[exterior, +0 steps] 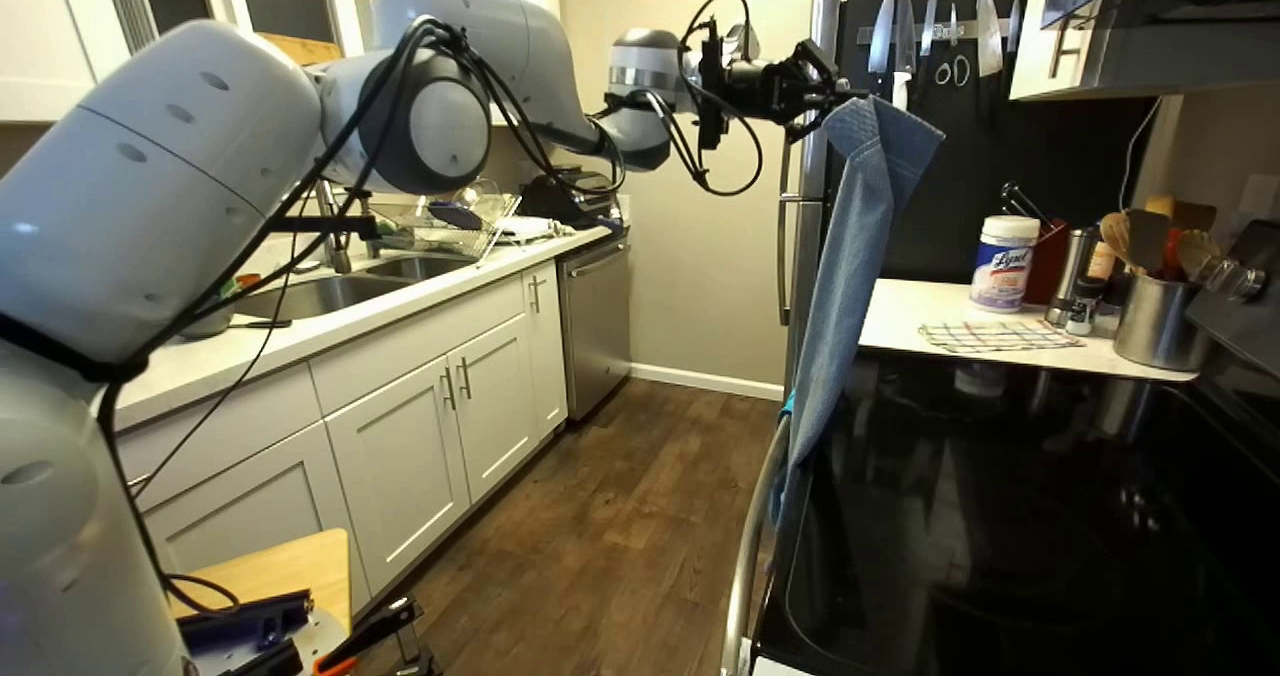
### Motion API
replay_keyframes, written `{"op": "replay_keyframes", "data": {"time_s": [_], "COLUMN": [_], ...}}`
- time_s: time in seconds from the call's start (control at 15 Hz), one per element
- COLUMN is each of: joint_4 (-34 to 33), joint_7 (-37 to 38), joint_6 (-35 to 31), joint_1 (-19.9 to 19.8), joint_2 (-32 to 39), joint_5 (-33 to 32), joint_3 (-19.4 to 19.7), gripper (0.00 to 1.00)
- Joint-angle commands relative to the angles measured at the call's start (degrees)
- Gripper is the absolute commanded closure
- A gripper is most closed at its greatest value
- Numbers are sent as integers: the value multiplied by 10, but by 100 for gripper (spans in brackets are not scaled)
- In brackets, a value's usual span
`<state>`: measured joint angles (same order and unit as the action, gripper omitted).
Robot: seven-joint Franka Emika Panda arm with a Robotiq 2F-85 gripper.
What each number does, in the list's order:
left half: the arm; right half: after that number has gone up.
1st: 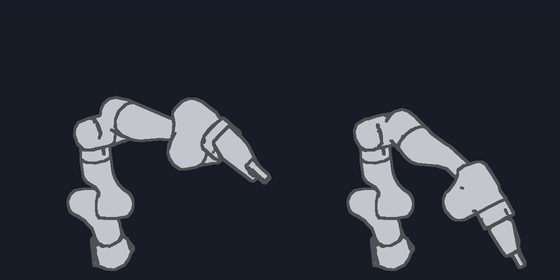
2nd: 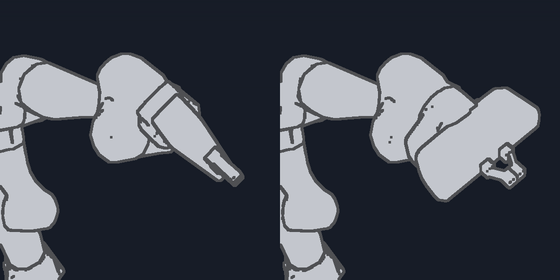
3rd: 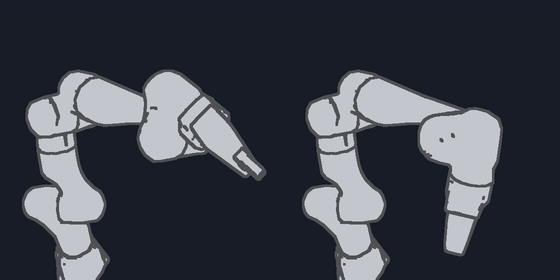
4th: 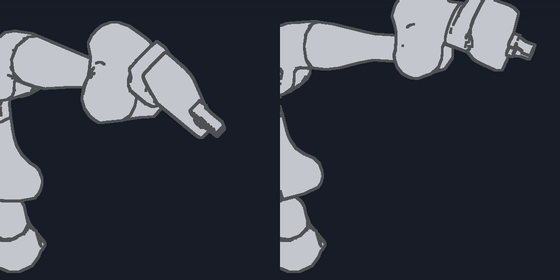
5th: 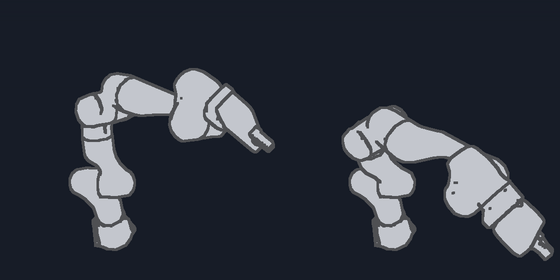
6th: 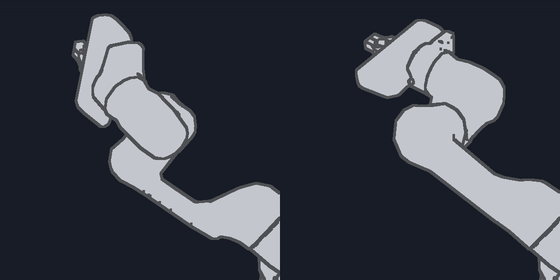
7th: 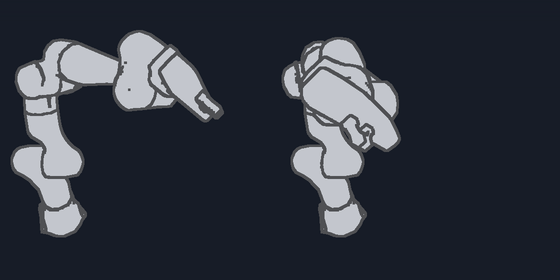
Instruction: Hang the pale towel on the oven
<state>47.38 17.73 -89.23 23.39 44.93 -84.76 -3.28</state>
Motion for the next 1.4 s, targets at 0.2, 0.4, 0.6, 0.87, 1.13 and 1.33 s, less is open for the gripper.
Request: {"op": "replay_keyframes", "data": {"time_s": [0.2,0.4,0.6,0.87,1.13,1.33], "joint_4": [97,127,156,208,279,346], "joint_7": [29,39,48,69,121,177], "joint_6": [-48,-64,-82,-102,-106,-107], "joint_1": [-24,-32,-35,-36,-36,-39], "joint_2": [-15,-15,-16,-31,-58,-87], "joint_5": [36,46,48,45,42,44], "joint_3": [-21,-27,-31,-34,-36,-36], "gripper": [99,99,99,99,99,99]}}
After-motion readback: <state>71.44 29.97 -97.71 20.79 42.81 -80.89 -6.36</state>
